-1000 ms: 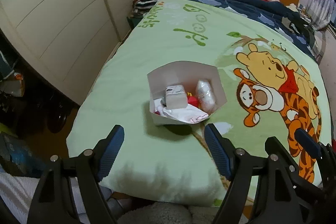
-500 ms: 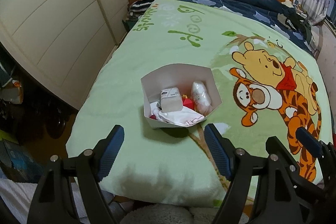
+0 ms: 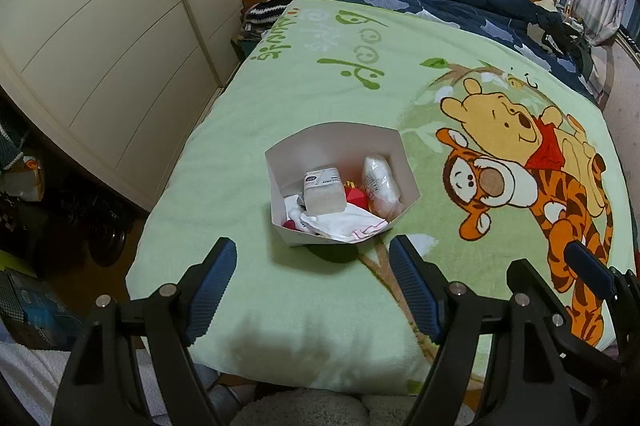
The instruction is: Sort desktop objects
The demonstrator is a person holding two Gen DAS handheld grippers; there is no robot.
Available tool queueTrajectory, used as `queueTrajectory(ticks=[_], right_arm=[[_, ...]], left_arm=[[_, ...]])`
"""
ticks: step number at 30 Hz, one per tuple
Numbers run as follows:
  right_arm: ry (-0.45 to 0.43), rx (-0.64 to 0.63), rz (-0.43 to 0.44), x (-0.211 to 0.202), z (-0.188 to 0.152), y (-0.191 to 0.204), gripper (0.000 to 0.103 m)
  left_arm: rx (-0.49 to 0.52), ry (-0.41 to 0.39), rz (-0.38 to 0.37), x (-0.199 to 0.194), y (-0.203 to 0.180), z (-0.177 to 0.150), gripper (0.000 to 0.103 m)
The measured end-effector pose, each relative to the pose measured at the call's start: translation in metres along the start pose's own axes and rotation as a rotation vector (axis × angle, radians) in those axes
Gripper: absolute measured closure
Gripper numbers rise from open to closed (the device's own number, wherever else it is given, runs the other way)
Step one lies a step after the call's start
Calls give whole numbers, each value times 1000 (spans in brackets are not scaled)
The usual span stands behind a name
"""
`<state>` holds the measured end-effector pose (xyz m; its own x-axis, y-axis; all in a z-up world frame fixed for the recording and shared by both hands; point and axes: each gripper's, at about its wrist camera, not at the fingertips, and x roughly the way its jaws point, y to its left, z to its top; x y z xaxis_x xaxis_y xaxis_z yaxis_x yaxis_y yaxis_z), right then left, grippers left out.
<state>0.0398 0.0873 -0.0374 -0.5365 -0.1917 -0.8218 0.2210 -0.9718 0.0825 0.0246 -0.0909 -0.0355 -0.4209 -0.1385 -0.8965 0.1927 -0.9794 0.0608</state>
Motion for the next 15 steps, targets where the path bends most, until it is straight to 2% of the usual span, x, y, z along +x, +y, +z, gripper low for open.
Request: queueTrajectory(ticks=[15], right_arm=[[-13,-11,17,-1,1,3,36]], left_arm=[[-14,3,-7,3,2,3,23]])
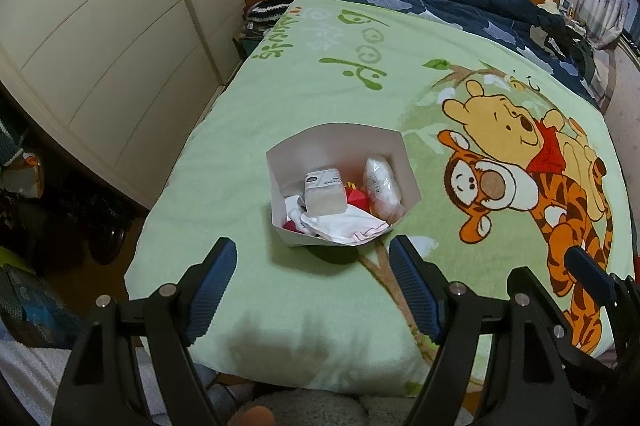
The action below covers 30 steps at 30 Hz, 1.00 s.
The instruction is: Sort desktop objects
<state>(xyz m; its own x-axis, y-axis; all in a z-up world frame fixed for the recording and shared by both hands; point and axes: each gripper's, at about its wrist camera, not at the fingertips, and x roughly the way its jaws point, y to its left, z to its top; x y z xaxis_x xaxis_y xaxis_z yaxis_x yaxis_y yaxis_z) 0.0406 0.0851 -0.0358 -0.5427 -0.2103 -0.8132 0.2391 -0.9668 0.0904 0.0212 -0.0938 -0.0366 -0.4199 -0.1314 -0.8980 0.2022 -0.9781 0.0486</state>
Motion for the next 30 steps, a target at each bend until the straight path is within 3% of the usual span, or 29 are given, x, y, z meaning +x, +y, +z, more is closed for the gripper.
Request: queueTrajectory(ticks=[11,25,27,30], right_arm=[[-10,-60,8,-1,0,16,36],[-18,-27,11,0,3,11,36],[-19,-25,10,0,3,10,36],[-17,-22,9,0,2,9,36]], left_arm=[[29,-24,-15,-3,-8,2,18],[-5,-17,-18,-1,-1,6,17],[-9,-17,7,-1,0,6,4],[0,-43,72,-4,-1,5,0]])
